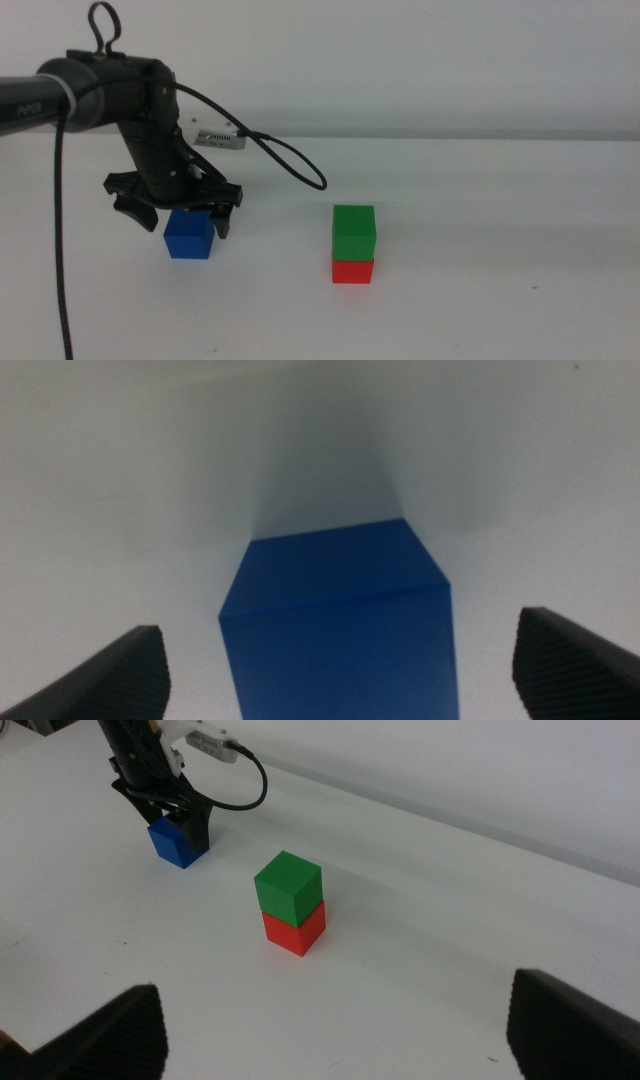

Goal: Stack red cubes first, then green, then blue cubes in a specific spot.

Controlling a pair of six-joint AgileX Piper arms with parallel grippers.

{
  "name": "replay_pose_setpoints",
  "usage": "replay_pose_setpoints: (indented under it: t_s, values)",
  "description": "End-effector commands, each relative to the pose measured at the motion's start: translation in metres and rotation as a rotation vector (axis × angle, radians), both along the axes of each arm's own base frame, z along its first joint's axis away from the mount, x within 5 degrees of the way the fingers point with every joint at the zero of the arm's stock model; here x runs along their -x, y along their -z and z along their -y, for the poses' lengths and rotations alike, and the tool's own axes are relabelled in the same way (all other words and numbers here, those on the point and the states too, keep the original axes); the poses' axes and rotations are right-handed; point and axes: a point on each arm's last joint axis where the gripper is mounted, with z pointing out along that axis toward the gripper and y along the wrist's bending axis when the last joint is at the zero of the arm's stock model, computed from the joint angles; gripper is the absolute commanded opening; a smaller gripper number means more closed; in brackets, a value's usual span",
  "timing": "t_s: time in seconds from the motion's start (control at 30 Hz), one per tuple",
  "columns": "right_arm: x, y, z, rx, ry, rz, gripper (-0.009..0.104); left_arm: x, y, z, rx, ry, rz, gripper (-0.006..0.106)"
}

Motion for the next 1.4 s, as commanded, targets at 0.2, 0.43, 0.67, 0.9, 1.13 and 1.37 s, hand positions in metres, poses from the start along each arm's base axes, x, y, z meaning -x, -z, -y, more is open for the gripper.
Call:
replay_pose_setpoints:
  t_s: [0.2,0.43,0.67,0.9,1.13,1.37]
  values:
    - [-0.001,0.000,0.000,0.003,0.004,0.015,0.091,-0.003,0.011,0.003,0.003,-0.010,-0.010,0.086]
    - [-0.001,0.000,0.000,0.003,0.004,0.015,0.091,-0.004,0.015,0.003,0.002,-0.026,-0.016,0.043]
    - [-0.001,0.000,0.000,0.003,0.004,0.015,0.091,0.017,-0.063,0.018,0.027,-0.108,0.105,-0.002]
    - [-0.001,0.000,0.000,0.003,0.004,0.015,0.091,0.050,-0.145,0.087,0.007,-0.146,0.189,-0.002]
    - [-0.001,0.000,0.000,0.003,0.004,0.015,0.091,0.079,-0.149,0.156,0.043,-0.044,0.218,-0.002]
    - [-0.001,0.000,0.000,0.003,0.004,0.015,0.091,0.096,-0.138,0.184,0.039,-0.049,0.200,-0.002]
